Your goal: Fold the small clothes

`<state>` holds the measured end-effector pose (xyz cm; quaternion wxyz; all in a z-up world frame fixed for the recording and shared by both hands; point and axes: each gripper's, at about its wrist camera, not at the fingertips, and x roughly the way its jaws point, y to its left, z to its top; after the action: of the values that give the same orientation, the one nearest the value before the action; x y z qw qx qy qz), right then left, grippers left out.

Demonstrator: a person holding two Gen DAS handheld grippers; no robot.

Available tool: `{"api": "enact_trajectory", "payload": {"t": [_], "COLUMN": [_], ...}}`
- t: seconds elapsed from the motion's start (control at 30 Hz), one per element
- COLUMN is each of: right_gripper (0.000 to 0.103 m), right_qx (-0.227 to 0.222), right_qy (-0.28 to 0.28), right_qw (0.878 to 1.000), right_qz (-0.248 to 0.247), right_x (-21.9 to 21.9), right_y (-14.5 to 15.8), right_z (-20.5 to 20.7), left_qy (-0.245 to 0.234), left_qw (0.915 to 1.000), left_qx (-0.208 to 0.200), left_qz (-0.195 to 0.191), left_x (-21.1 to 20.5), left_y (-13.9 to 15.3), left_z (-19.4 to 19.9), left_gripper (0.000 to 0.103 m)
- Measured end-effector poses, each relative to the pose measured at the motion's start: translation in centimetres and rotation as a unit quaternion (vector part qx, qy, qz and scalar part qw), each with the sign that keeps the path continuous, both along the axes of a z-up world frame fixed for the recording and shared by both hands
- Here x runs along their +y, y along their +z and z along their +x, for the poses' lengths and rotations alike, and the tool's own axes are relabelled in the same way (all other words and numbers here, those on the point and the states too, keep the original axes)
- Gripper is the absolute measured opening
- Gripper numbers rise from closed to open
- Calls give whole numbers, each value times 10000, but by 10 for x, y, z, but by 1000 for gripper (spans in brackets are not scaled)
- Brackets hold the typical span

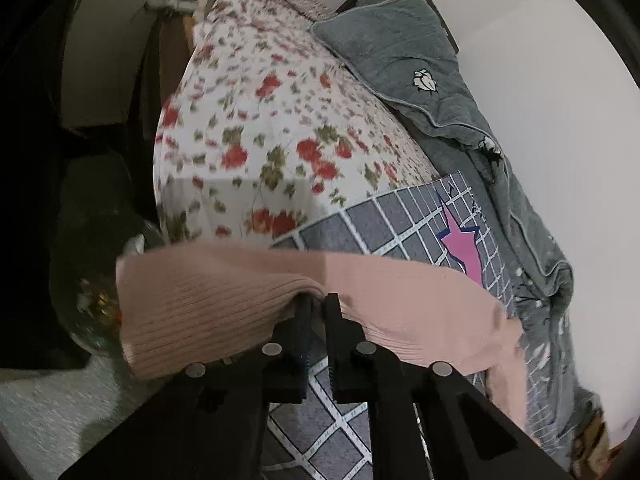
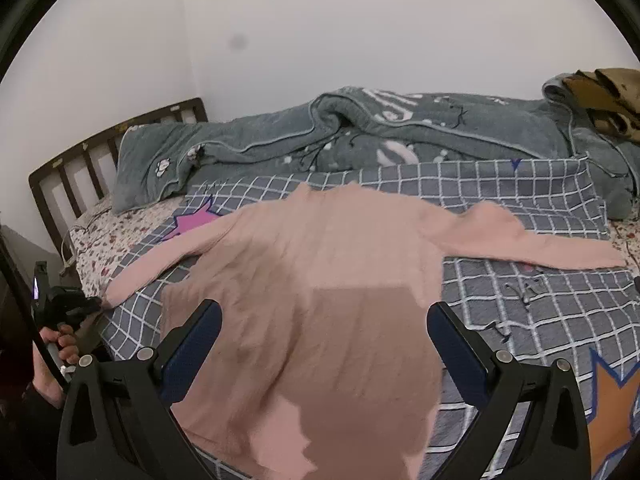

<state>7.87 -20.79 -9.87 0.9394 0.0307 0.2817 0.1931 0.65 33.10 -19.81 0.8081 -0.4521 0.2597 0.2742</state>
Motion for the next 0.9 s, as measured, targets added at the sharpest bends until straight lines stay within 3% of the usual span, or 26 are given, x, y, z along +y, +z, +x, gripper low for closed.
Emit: {"api": "enact_trajectory", "payload": {"t": [0.2,0.33,0.43,0.5,0.6,0.77,0.9], "right_gripper": [101,101,101,101,101,101,101], "right_qx": [90,129,131,122,128,224,223], "right_qy": [-44,-100,-180,-276,-426,-559,-630], "right_qw": [9996,9992,9989,9986,9982,9973,9971], "right_qz": [247,367,423,426,401,424,355], "right_x": [-23,-38,-50,-61,-77,-100,-110], "right_y": [-6,-9,-10,-11,-12,-15,-13], "right_z": [9,15,17,18,20,19,17], "left_qy": [-32,-316,-691,-886,-1369,-2020,-2198], "left_qw": [9984,9942,9876,9789,9655,9512,9526], "left_qx": [29,-99,-290,-325,-474,-520,-333], "left_qz": [559,1024,1380,1811,2162,2275,2078], "left_x": [-13,-37,-65,-94,-132,-190,-215], "left_y": [33,67,96,119,140,151,137], "left_z": [9,30,53,74,102,143,158], "left_gripper": [5,4,2,2,2,2,2]}}
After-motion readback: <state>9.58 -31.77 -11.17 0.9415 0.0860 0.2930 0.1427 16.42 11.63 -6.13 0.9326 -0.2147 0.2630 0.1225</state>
